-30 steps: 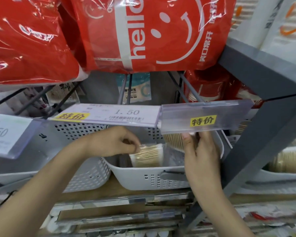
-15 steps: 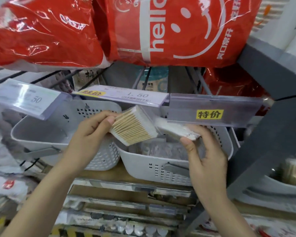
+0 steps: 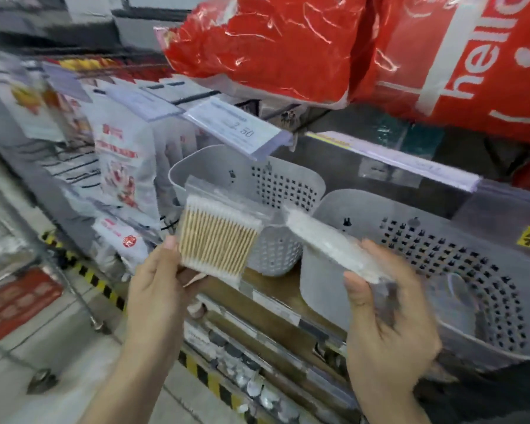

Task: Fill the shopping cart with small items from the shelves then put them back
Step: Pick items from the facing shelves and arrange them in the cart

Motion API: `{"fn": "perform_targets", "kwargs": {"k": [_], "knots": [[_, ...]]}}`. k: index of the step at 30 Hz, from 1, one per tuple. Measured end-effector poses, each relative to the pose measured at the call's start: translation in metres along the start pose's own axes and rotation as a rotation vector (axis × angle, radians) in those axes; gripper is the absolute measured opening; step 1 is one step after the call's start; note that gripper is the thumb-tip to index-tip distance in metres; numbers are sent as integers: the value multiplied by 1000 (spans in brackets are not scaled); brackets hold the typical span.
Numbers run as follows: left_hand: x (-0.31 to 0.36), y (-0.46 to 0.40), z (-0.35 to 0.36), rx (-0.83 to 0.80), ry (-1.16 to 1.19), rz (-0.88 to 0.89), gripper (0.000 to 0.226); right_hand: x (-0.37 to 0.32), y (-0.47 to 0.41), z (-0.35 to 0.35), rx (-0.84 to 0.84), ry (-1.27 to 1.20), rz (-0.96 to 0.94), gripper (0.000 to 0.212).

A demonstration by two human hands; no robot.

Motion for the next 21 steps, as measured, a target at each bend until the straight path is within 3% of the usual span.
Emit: {"fn": "perform_targets", "kwargs": {"k": [4,7,9,11,14,18,21], "knots": [[-1,8,-45,75,-4,-34,32,-5,18,53,-116,-312,549,17],[4,9,-82,108,-46,-17,28,-7,36,104,-251,-324,781,31],[5,8,-109,145,-92,-11,28,-16,53,140,-332,-310,804,45],[5,6,-138,188,-129,-4,28,-30,74,178,-414,-315,853,37],[0,-2,-187,252,-202,8,28,-57,109,231,-581,-316,846,42],[-9,-18,-261,315,-314,11,27,-91,155,298,-788,-374,802,13],[-11,-30,-312,367,-333,-17,22,-106,188,343,-938,-403,784,15]]}}
Point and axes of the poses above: each hand's wrist, its own y-axis away from the middle knuckle, its own z-axis out of the palm, x = y × z, the point moved 2 cm from there along -y, towards the middle knuckle, and after that the axes turned 12 degrees about z, right-handed, at the moved point
